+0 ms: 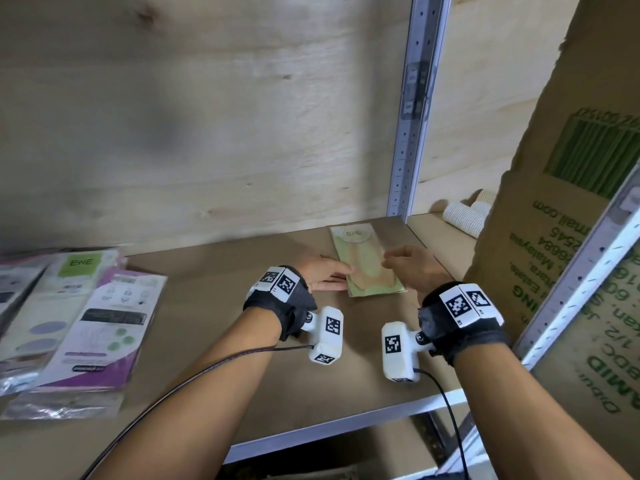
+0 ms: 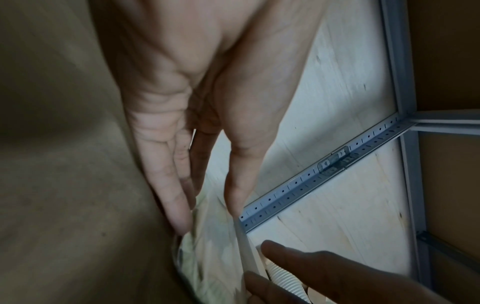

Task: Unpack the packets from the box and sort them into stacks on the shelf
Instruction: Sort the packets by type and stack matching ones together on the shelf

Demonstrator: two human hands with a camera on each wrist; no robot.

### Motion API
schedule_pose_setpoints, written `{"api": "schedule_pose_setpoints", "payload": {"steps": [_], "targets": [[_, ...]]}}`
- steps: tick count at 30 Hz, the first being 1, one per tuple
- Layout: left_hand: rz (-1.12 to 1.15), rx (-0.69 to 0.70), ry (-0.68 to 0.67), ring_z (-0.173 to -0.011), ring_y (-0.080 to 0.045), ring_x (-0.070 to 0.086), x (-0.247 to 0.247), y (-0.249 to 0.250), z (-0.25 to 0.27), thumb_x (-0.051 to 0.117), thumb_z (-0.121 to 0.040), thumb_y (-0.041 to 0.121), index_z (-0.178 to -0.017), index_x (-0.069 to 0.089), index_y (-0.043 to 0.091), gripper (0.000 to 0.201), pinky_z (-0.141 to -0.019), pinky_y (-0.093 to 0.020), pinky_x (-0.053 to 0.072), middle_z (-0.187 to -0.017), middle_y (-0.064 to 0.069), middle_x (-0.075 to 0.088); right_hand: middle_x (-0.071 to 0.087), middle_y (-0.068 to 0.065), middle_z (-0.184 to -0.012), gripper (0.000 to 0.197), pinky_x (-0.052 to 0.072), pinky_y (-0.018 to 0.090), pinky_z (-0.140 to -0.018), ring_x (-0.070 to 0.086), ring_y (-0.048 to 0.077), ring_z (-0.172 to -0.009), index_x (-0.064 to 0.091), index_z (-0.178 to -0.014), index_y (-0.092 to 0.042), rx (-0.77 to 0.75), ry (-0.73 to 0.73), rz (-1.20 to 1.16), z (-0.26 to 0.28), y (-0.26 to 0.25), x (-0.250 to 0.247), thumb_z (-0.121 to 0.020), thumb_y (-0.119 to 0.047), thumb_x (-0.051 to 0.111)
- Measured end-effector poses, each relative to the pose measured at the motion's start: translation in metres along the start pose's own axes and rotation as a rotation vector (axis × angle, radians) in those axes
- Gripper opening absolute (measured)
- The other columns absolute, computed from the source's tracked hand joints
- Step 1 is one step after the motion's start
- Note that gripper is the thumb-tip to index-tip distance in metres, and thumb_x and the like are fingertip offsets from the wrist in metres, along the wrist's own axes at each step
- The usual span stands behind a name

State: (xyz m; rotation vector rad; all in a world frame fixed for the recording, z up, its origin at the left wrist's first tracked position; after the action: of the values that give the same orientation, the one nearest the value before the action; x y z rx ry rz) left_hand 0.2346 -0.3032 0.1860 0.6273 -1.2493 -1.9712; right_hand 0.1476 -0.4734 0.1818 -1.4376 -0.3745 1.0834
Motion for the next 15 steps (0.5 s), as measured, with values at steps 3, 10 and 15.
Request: {"api": "schedule_pose_setpoints", "payload": {"steps": [3,10,15], "targets": [[0.009,0.008,0.000,-0.101,-0.024,0.072,0.005,0.002,-0.007,0.073,-0.087,0.000,-0.112,0.067,0.001,0.025,-0.096,-0.035,0.058,-0.108,-0.013,0.075,0.061,-0.008,-0.087,0.010,0.039,0.023,-0.061,0.053,0.007,-0.076,0.063,-0.088,-0.025,-0.026,0.035,0.009,-0.002,0.001,-0.006,-0.088,-0.016,0.066],[0.038,0.007,0.003,-0.082,-0.016,0.074,0.016,0.004,-0.014,0.075,-0.086,0.000,-0.113,0.067,0.001,0.028,-0.067,-0.023,0.062,-0.097,-0.010,0.076,0.065,0.001,-0.098,0.015,0.043,0.030,-0.082,0.056,0.016,-0.092,0.070,-0.100,-0.017,-0.035,0.094,-0.021,-0.004,0.005,-0.012,-0.088,-0.012,0.062],[0.035,0.031,0.015,-0.094,-0.021,0.071,0.014,0.000,-0.008,0.075,-0.087,0.004,-0.115,0.066,0.002,0.029,-0.074,-0.026,0.063,-0.112,-0.015,0.072,0.069,0.003,-0.097,0.022,0.045,0.029,-0.079,0.059,0.019,-0.089,0.071,-0.107,-0.013,-0.053,0.203,0.007,0.004,0.000,-0.012,-0.091,-0.018,0.057]]}}
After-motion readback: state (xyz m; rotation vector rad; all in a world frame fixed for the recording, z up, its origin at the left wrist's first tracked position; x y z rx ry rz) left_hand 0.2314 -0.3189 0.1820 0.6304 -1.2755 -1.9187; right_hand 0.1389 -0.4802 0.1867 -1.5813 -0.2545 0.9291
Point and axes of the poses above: each hand's wrist, its own z-axis away from the middle knuckle, its own x-axis out of the palm, y = z × x, the point moved 2 cm from there along -z, towards the middle knuckle
